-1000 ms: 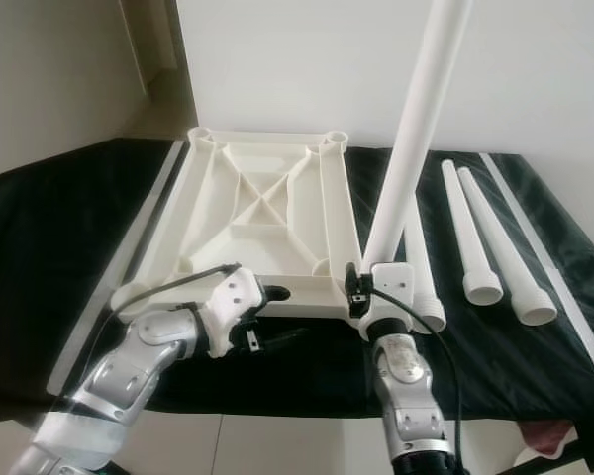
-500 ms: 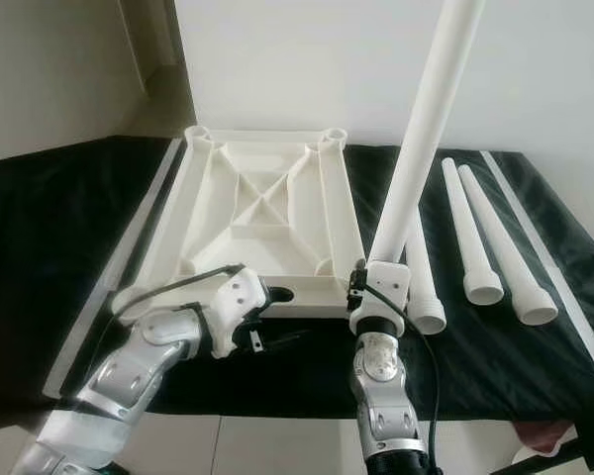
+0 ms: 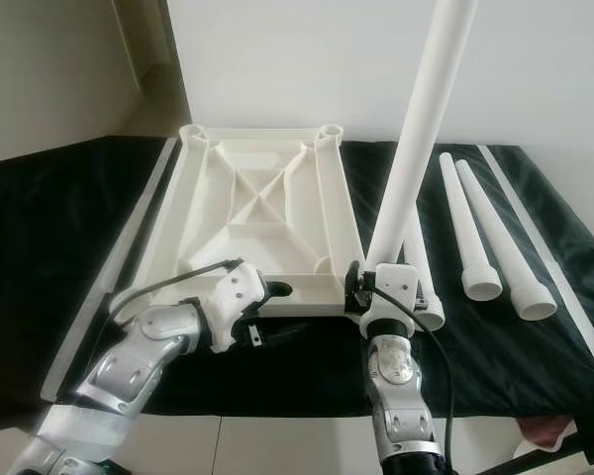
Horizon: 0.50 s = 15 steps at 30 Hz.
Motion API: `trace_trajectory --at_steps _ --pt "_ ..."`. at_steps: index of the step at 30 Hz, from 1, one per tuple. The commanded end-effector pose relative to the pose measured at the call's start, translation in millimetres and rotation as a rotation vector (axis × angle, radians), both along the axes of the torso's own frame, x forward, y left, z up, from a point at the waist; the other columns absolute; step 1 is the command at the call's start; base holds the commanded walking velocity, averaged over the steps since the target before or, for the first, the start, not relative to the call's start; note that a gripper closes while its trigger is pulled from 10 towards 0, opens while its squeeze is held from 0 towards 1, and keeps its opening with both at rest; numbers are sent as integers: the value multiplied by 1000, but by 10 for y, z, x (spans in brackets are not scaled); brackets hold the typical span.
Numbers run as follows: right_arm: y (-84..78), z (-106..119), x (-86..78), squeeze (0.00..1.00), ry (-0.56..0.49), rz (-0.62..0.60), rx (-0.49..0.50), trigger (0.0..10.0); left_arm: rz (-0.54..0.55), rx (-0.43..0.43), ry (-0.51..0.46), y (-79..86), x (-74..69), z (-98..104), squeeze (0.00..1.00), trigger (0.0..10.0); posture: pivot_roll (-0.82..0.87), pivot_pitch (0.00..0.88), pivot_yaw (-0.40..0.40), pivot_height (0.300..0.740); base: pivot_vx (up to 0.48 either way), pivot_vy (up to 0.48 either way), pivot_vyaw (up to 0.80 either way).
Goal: Building children table
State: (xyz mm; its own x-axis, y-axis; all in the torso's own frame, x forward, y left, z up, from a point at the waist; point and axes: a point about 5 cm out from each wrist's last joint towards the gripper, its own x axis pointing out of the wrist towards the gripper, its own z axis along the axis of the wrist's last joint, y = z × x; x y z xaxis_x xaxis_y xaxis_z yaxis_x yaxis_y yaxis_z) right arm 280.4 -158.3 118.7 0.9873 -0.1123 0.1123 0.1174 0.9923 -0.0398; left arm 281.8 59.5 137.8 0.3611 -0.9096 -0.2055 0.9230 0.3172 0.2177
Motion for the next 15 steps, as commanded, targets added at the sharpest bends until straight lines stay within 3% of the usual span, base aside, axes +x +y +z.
trace_trajectory --at_steps 1,7,9,12,15 --pt "5 39 -21 0 -26 108 8 10000 7 2 -7 7 4 -5 0 10000 -10 0 16 740 0 0 0" --pt "-38 90 -1 0 -19 271 -34 10000 3 2 -7 -2 7 -2 0 10000 -15 0 19 740 0 0 0" --pt "-38 90 -1 0 -19 271 -34 10000 3 2 -7 -2 7 -2 0 10000 -15 0 19 740 0 0 0" --pt "-131 138 33 0 -3 459 -120 10000 -25 5 18 -21 -40 -27 0 10000 -10 0 16 740 0 0 0" --pt "-149 141 37 0 6 497 -123 10000 -36 7 27 -26 -63 -38 0 10000 -10 0 16 740 0 0 0"
